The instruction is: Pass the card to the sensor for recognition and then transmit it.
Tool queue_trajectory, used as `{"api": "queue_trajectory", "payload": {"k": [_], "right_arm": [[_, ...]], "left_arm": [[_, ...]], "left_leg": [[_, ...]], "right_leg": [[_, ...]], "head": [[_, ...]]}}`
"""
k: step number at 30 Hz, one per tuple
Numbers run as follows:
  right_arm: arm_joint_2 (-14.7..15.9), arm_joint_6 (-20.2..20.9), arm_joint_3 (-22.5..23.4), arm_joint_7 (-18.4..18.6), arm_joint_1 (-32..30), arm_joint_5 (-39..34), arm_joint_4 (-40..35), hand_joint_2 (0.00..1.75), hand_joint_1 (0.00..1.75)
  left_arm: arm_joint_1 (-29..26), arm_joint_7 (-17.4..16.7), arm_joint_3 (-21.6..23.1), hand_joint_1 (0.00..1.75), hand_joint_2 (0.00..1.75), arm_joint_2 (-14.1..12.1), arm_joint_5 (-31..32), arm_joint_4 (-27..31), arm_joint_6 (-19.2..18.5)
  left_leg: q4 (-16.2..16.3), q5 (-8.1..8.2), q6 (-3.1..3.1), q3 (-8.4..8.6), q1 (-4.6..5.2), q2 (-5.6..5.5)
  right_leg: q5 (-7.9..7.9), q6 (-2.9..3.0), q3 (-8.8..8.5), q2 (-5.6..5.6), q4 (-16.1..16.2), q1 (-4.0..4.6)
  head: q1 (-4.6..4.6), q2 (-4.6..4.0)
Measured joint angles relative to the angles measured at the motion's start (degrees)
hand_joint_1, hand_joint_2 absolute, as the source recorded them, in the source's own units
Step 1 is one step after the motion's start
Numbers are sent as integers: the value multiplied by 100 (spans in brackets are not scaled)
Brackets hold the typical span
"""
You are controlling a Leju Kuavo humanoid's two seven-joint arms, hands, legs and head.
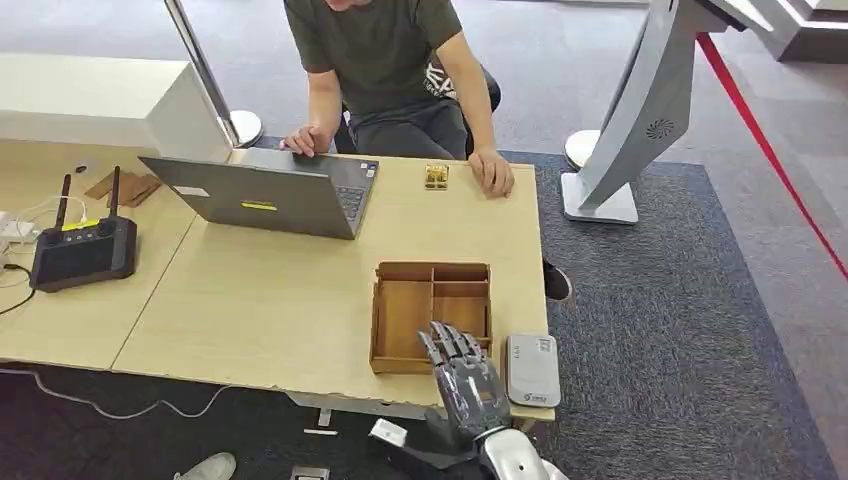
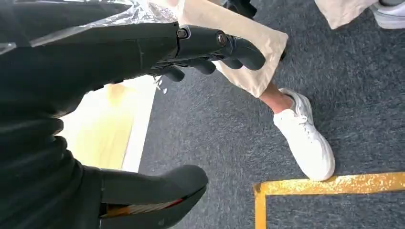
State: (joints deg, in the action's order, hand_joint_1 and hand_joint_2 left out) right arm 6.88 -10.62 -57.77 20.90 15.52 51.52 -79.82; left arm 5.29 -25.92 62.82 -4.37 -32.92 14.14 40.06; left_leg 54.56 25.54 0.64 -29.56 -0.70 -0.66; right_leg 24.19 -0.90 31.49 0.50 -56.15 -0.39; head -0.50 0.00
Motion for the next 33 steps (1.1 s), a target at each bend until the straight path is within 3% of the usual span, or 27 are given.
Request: {"api": "queue_trajectory", "payload": {"k": [14,33], "right_arm": [[-284,-280,258,186,265,452,690,175,0],[-371,-387,474,313,325,575,1066,175,0]], "left_arm": [[2,0,0,0,175,15,-2,4,0],[3,-31,0,0,175,24,127,4,0]], "left_leg": [[0,0,0,0,0,0],[0,0,0,0,0,0]], "right_leg": [[0,0,1,0,0,0],[0,0,1,0,0,0]], "head": [[-2,0],[-2,0]]}}
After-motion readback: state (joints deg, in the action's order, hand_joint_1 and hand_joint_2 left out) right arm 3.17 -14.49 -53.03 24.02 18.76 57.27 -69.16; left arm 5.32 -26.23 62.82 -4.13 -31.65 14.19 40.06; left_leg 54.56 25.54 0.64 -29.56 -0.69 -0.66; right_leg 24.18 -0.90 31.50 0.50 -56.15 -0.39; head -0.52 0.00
